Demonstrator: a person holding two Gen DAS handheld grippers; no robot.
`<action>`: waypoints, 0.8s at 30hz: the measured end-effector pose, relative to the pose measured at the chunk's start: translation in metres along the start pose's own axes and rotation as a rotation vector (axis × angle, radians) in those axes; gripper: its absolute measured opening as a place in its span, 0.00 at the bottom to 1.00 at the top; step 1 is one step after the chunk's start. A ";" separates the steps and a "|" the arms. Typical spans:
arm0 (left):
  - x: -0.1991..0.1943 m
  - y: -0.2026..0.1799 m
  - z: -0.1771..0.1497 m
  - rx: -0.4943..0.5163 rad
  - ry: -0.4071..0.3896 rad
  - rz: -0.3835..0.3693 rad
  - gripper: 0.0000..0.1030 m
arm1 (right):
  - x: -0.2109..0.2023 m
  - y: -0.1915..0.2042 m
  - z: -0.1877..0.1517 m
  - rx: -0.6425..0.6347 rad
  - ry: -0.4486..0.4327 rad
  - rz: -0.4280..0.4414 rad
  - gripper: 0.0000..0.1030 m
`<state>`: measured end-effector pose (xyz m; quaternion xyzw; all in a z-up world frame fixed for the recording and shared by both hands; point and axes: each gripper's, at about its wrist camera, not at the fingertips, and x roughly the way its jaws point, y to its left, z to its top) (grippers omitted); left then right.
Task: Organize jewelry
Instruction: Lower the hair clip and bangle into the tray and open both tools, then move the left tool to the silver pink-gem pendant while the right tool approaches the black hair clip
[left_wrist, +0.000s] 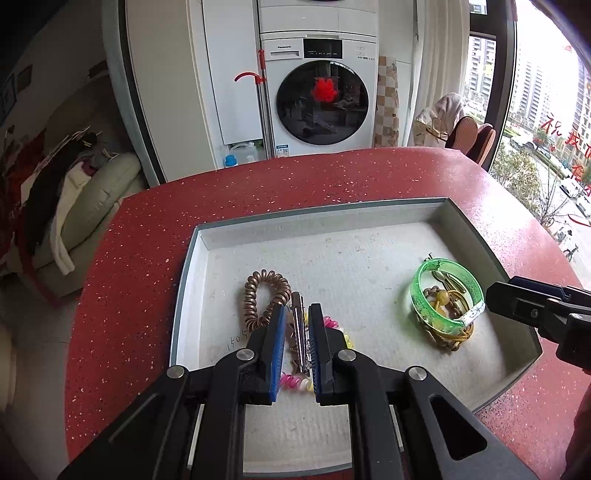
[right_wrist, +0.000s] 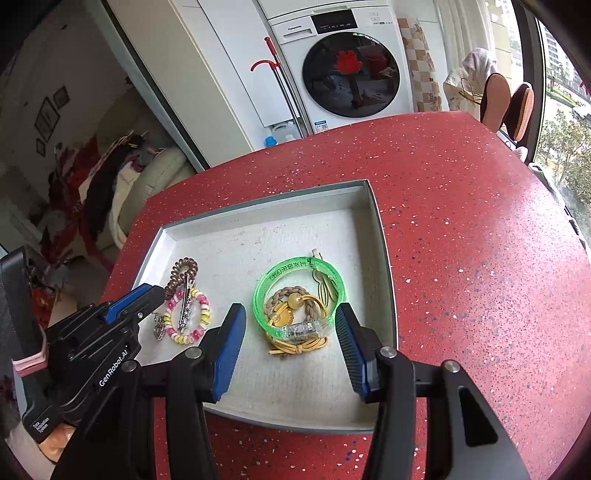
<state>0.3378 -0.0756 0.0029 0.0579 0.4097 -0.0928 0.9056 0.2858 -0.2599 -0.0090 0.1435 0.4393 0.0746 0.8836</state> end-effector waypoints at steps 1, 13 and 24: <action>-0.001 0.001 -0.001 0.000 0.001 -0.001 0.30 | -0.002 0.002 -0.002 -0.002 -0.004 0.002 0.53; -0.034 0.008 -0.021 -0.020 -0.038 0.028 1.00 | -0.040 0.016 -0.026 -0.022 -0.040 0.057 0.72; -0.064 0.004 -0.046 -0.005 -0.025 0.037 1.00 | -0.082 0.021 -0.065 -0.044 -0.125 0.074 1.00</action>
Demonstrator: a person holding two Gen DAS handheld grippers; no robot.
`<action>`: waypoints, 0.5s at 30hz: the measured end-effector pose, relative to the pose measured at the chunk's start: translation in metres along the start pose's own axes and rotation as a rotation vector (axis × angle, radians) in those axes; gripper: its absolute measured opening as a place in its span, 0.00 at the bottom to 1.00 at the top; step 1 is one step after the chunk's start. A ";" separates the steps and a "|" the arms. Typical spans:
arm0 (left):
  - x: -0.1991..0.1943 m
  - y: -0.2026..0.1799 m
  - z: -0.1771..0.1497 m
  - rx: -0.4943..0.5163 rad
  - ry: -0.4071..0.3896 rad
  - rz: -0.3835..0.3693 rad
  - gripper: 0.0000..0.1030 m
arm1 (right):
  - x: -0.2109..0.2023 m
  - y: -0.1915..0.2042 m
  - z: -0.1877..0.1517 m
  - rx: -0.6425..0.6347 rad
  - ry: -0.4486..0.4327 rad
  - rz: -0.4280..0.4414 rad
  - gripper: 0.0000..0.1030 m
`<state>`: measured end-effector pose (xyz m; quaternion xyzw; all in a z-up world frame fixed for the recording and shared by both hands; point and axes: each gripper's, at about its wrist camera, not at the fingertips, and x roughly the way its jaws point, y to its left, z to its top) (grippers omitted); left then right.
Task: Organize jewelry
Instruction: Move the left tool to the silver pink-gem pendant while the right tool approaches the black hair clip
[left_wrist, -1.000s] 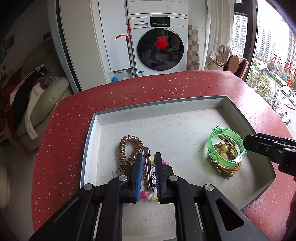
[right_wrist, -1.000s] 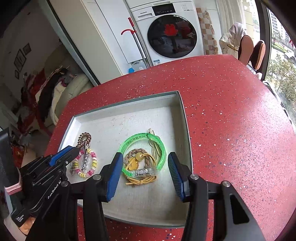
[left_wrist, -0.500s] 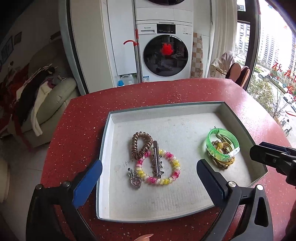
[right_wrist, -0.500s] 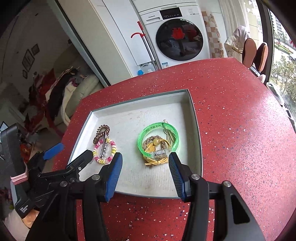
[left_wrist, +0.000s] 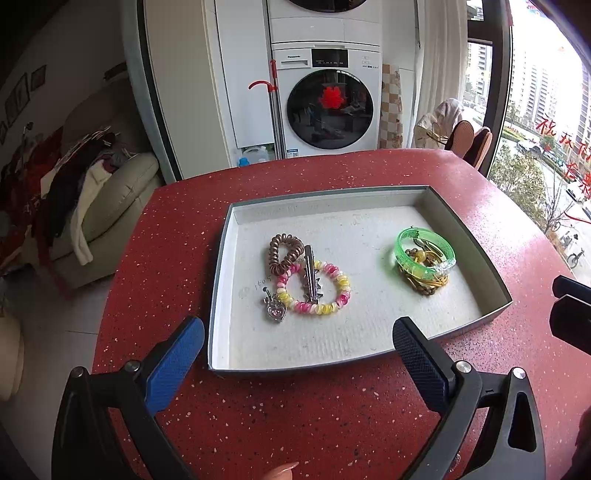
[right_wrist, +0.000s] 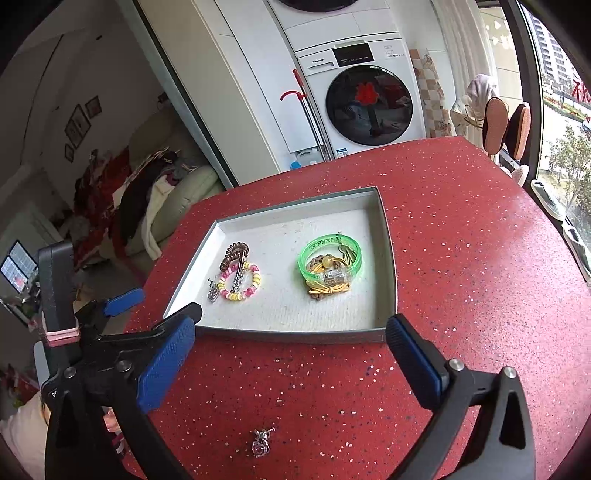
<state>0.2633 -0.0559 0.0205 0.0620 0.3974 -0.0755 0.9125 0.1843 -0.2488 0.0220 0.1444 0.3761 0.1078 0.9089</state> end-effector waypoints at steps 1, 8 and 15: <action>-0.003 -0.001 -0.003 0.004 0.000 0.001 1.00 | -0.003 0.000 -0.003 -0.002 -0.001 0.001 1.00; -0.015 -0.007 -0.023 0.029 0.008 0.002 1.00 | -0.018 0.002 -0.032 0.005 0.006 0.008 1.00; -0.015 -0.012 -0.047 0.019 0.059 -0.052 1.00 | -0.027 0.005 -0.066 -0.019 0.086 -0.011 1.00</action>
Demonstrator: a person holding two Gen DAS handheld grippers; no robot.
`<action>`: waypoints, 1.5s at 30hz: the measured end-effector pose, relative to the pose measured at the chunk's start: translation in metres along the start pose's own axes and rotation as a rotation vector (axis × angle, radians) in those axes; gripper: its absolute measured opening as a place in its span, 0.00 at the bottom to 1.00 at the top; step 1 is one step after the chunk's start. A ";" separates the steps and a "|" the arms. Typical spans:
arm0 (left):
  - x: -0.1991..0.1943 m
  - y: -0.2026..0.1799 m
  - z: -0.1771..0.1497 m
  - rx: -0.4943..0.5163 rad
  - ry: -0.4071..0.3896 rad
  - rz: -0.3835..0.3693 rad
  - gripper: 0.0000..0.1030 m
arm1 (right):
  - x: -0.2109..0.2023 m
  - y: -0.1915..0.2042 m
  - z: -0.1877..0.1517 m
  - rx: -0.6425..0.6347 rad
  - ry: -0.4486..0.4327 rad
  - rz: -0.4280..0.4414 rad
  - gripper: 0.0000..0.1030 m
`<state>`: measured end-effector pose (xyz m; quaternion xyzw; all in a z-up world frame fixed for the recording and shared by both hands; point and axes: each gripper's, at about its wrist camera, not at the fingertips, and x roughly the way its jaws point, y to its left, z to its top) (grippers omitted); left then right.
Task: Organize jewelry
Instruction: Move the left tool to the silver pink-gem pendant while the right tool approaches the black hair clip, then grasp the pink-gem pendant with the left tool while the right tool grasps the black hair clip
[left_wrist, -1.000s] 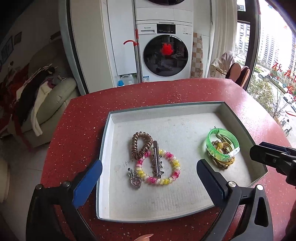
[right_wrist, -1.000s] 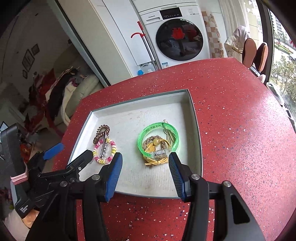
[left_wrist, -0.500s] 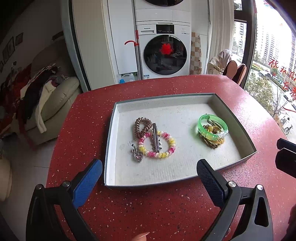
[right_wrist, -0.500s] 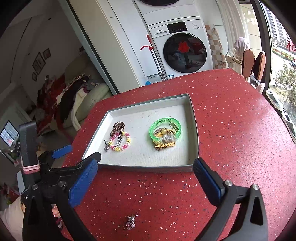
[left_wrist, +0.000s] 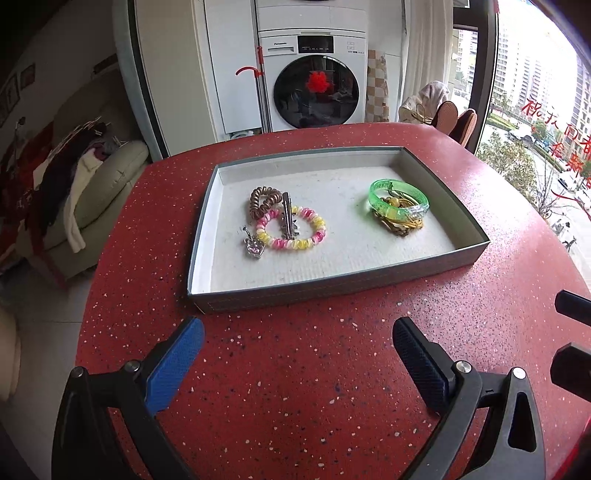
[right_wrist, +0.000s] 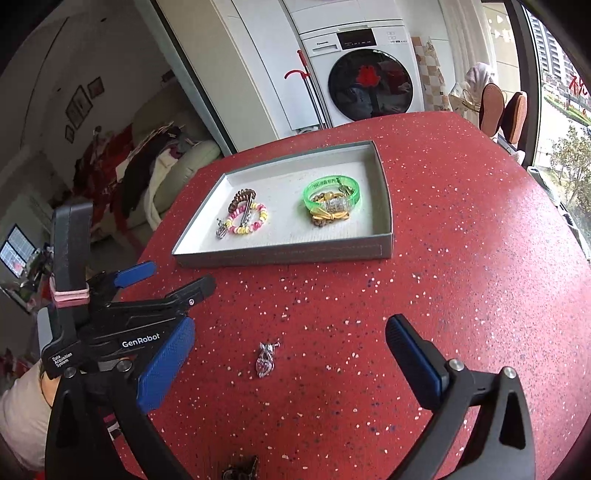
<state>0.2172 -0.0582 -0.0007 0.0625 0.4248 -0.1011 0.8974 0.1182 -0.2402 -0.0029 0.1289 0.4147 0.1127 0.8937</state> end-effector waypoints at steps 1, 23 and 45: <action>0.001 -0.001 -0.003 -0.004 0.012 -0.016 1.00 | 0.000 0.000 -0.005 0.001 0.016 0.000 1.00; 0.003 -0.053 -0.045 0.065 0.089 -0.139 1.00 | -0.012 0.040 -0.116 -0.144 0.137 -0.075 1.00; 0.002 -0.079 -0.056 0.165 0.094 -0.168 0.65 | -0.006 0.058 -0.128 -0.259 0.118 -0.223 0.40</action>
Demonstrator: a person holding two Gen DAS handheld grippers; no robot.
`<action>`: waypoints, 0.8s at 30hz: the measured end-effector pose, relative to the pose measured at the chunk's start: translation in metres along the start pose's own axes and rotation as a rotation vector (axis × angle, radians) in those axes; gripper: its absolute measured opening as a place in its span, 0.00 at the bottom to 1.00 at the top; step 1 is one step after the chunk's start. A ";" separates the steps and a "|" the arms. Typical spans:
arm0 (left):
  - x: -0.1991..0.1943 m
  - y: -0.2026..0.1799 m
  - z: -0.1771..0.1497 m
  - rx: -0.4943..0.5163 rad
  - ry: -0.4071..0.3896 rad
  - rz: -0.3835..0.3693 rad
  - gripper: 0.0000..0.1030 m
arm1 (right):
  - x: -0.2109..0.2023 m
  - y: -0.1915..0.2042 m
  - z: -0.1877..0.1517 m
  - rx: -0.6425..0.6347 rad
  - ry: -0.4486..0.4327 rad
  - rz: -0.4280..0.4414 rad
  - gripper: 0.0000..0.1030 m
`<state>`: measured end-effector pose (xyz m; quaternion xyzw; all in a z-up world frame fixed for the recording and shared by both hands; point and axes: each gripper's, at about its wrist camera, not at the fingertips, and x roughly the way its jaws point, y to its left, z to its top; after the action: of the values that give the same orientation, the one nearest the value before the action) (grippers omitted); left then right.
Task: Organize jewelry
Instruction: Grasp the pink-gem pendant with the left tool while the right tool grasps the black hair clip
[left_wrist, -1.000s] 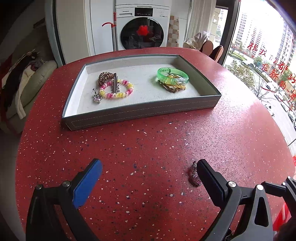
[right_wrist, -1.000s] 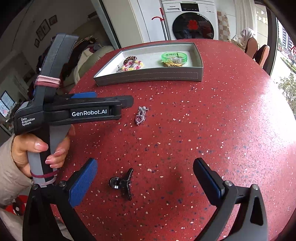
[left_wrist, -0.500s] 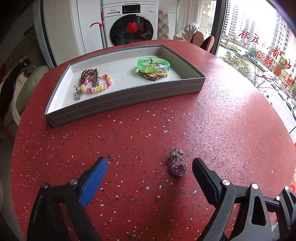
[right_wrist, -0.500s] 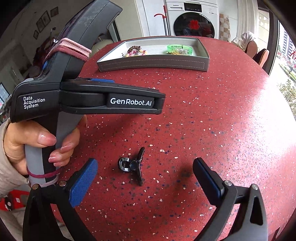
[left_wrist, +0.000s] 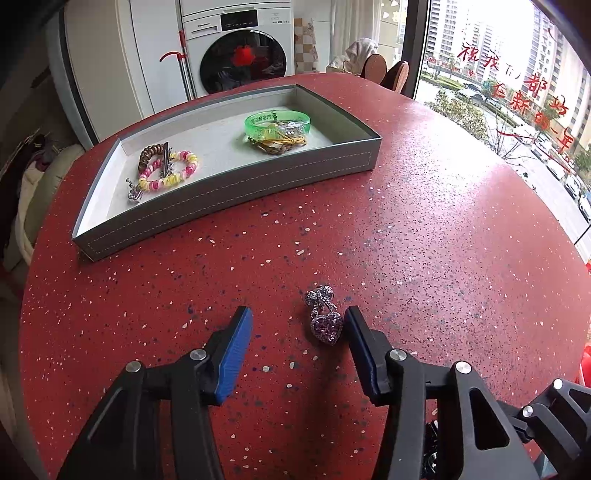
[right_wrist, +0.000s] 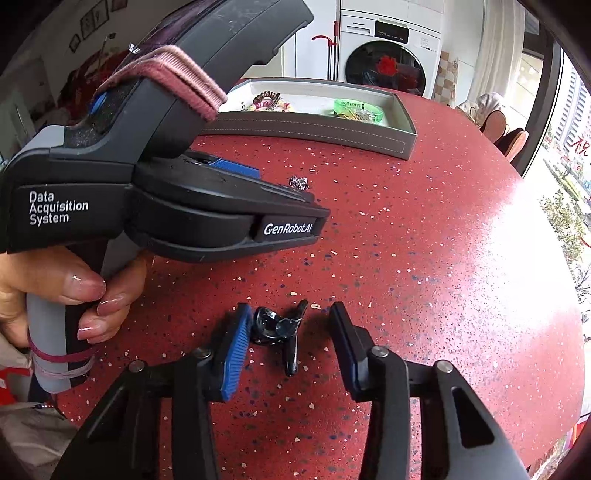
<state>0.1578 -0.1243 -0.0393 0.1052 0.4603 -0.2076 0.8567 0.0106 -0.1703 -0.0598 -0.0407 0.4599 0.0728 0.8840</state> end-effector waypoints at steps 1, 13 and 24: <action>0.000 0.000 0.000 0.000 -0.001 -0.002 0.61 | 0.000 0.000 0.000 0.000 -0.001 0.001 0.37; -0.003 0.007 0.000 -0.013 -0.004 -0.009 0.36 | 0.000 -0.019 0.009 0.085 -0.006 0.056 0.25; -0.010 0.018 -0.001 -0.038 -0.022 -0.011 0.34 | -0.002 -0.045 0.019 0.214 -0.014 0.122 0.25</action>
<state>0.1604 -0.1055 -0.0311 0.0842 0.4553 -0.2050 0.8624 0.0328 -0.2125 -0.0468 0.0824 0.4607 0.0775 0.8803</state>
